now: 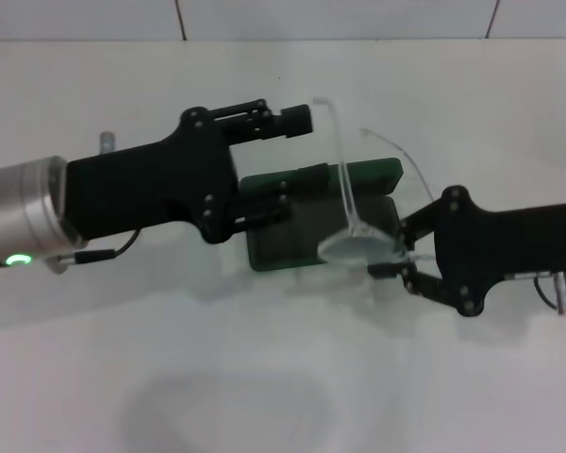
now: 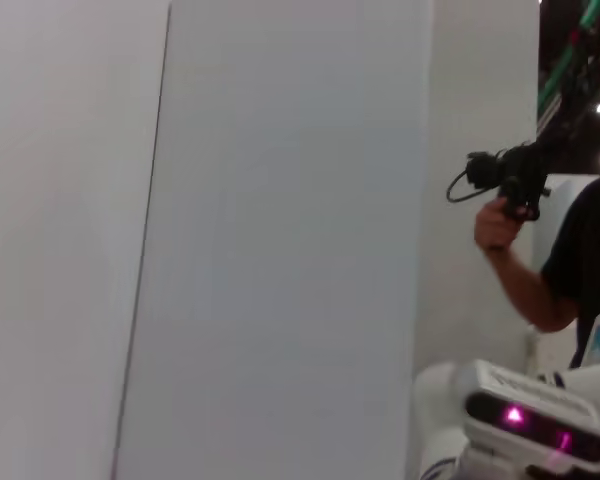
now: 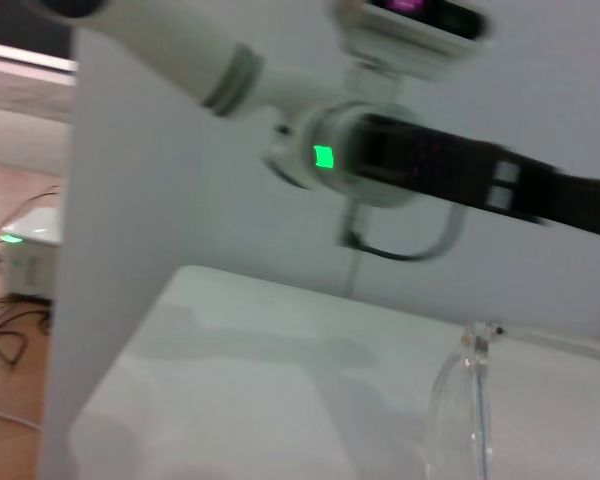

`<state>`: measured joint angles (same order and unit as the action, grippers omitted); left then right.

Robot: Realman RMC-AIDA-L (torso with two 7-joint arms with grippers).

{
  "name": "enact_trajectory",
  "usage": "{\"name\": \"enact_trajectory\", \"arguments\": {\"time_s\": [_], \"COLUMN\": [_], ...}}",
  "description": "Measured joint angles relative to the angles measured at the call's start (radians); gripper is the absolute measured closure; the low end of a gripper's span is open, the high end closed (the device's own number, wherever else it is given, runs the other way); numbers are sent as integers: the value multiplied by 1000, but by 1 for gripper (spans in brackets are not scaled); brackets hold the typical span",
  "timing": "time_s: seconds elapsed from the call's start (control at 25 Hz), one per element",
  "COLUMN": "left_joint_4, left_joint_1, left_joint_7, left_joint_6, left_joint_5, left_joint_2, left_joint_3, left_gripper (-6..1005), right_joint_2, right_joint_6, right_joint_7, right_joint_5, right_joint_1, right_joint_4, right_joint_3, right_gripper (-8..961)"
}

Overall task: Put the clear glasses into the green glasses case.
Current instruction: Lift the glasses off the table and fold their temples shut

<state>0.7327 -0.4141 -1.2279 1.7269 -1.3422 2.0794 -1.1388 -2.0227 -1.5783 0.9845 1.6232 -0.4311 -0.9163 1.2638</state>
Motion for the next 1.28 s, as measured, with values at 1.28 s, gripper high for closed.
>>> {"name": "enact_trajectory", "arguments": {"time_s": [1.28], "left_joint_4": [-234], "left_joint_1": [-227], "left_joint_7": [-255], "left_joint_6": [-7], "left_joint_5": [-93], "left_joint_2": [6], "left_joint_3": [-10], "left_gripper": [400], "right_joint_2": [0], "right_joint_6": [-133], "right_joint_7": [-269], "right_joint_5": [-109], "right_joint_1": [47], "right_joint_4": [38], "right_joint_3": [25], "right_gripper": [830]}}
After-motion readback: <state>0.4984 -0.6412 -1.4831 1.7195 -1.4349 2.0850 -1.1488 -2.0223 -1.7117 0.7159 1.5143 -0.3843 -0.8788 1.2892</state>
